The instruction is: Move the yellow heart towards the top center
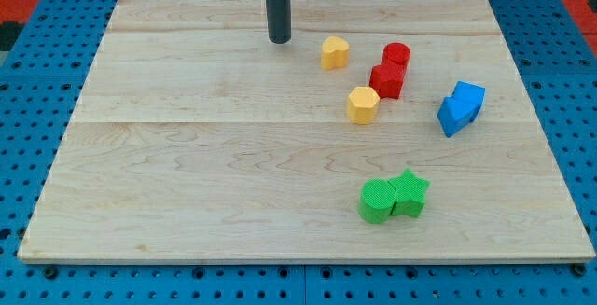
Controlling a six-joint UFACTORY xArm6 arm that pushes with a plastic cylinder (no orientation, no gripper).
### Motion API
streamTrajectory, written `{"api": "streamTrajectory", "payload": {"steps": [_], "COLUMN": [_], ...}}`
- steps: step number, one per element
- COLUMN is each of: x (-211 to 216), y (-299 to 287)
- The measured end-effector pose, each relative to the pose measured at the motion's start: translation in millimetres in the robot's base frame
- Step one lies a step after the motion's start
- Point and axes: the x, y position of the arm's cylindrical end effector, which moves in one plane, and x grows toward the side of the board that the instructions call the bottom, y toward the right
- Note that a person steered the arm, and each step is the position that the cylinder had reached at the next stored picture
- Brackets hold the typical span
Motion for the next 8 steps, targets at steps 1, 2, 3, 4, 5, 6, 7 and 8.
{"api": "streamTrajectory", "payload": {"steps": [1,2,3,4,5,6,7,8], "x": [-8.6,-6.7,28.4,53.2,31.7,2.9,15.8,-5.7], "y": [48.3,132.1,143.0,91.3,39.5,9.2,46.7,46.9]}}
